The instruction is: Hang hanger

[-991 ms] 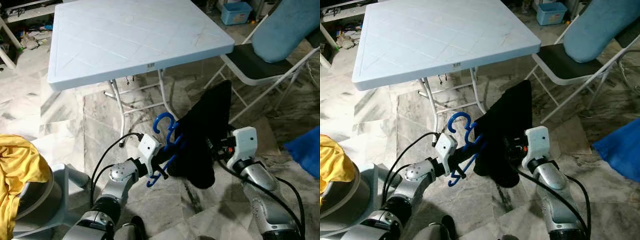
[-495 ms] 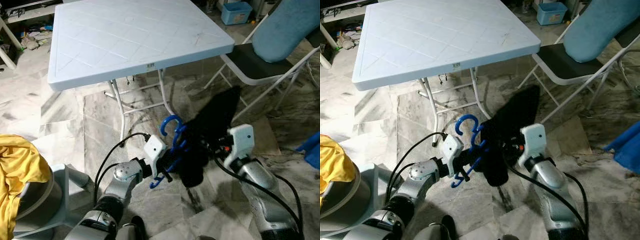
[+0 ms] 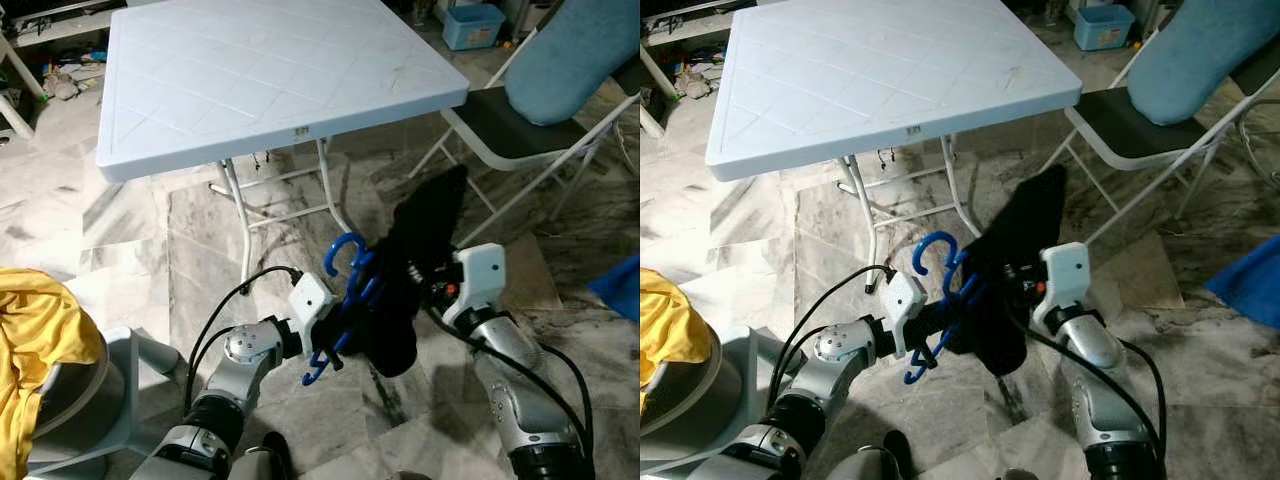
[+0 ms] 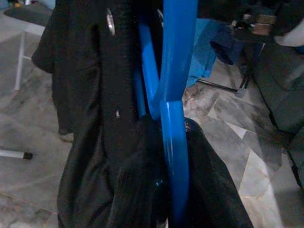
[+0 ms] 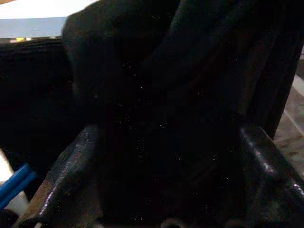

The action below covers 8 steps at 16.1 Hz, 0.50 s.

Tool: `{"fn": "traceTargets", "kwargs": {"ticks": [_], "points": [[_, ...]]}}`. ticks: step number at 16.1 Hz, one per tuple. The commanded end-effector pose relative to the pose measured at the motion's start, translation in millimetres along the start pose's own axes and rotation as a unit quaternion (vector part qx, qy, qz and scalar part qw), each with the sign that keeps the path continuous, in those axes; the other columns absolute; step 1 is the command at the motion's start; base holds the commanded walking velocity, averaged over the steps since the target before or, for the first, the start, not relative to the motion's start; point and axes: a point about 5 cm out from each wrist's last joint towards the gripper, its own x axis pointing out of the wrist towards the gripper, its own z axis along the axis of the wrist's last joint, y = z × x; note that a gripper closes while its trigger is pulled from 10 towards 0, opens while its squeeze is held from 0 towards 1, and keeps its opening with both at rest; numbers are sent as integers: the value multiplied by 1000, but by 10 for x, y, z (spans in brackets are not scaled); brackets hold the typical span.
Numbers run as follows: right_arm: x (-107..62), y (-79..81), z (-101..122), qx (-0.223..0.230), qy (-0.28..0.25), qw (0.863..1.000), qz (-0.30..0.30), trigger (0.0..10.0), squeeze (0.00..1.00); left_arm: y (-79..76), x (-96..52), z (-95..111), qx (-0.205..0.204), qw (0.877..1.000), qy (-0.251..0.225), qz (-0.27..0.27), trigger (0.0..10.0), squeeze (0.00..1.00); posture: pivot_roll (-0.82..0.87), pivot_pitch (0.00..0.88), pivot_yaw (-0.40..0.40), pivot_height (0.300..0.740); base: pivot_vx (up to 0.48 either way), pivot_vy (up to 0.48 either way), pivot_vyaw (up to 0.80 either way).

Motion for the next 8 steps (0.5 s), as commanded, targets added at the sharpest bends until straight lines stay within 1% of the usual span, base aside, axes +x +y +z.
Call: {"fn": "traceTargets", "kwargs": {"ticks": [1,2,6,8], "points": [[19,-26,24,1,-9,1000,-12,0,0,-40,15,30,13,1000,-3,-24,0,0,-209,163,79,740,0,0,0],[21,-47,31,5,-13,1000,-20,0,0,-42,11,25,12,1000,-1,-27,0,0,-209,163,79,740,0,0,0],[14,-139,38,-3,-15,999,-52,0,0,-53,10,15,12,999,1,-30,0,0,-209,163,79,740,0,0,0],[8,-228,58,4,-23,997,-79,0,0,-57,-1,-5,11,999,5,-30,0,0,-214,159,80,740,0,0,0]]}}
